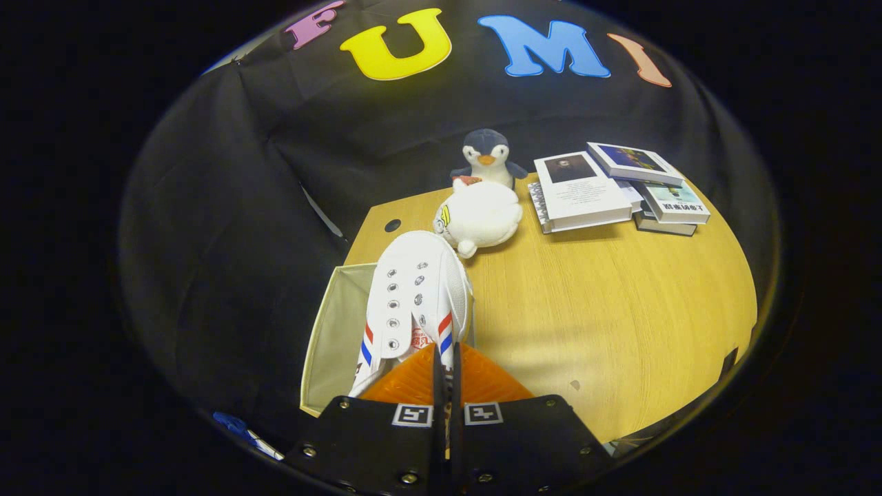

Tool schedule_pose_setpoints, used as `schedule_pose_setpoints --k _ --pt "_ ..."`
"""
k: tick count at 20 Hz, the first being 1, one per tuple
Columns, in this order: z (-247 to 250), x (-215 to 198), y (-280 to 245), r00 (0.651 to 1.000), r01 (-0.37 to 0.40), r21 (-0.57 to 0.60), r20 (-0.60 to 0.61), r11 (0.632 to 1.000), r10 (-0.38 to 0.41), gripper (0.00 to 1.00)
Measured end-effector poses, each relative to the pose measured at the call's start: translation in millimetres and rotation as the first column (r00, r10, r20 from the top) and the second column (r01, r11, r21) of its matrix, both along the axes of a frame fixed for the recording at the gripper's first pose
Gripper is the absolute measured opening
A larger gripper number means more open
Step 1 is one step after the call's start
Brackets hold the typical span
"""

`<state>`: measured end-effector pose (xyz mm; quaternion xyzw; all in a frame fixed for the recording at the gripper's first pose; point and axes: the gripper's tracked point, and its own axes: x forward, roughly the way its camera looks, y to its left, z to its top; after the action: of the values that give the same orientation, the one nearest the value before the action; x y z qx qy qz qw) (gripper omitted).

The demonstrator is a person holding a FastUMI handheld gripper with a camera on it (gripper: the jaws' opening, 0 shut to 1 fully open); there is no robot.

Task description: Open the storage box then place both shoes into the box .Put the left shoe in first, then the right shoe, with the right side of both shoes facing outward in a uniform manner.

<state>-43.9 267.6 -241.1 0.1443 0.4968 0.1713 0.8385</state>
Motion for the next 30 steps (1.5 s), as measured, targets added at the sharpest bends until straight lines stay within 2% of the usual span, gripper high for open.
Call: schedule_pose_setpoints --k 5,9,11,13,14,19,23,26,30 --pt "-6.7 1.7 31.9 1.000 -0.002 0.003 -0.009 1.000 0.002 0.03" --pt "-20.1 -1.6 41.5 1.000 -0.025 -0.039 -0.004 0.999 0.025 0.03" --pt "-8.2 8.5 47.5 0.998 -0.029 -0.006 0.059 1.000 0.029 0.27" --pt "9.6 18.2 31.7 0.994 -0.023 -0.031 0.110 0.999 0.027 0.75" --pt "0.8 19.8 33.2 0.992 -0.023 -0.046 0.125 0.999 0.028 0.99" --pt "23.8 21.6 4.9 0.982 -0.008 -0.021 0.188 1.000 0.012 0.98" --pt "53.5 25.0 -33.6 0.955 -0.001 -0.029 0.297 1.000 0.010 0.98" --pt "78.6 29.4 -69.2 0.918 0.020 -0.051 0.397 0.999 0.002 0.98" --pt "106.5 32.7 -123.4 0.852 0.077 -0.126 0.524 0.989 0.001 0.98"
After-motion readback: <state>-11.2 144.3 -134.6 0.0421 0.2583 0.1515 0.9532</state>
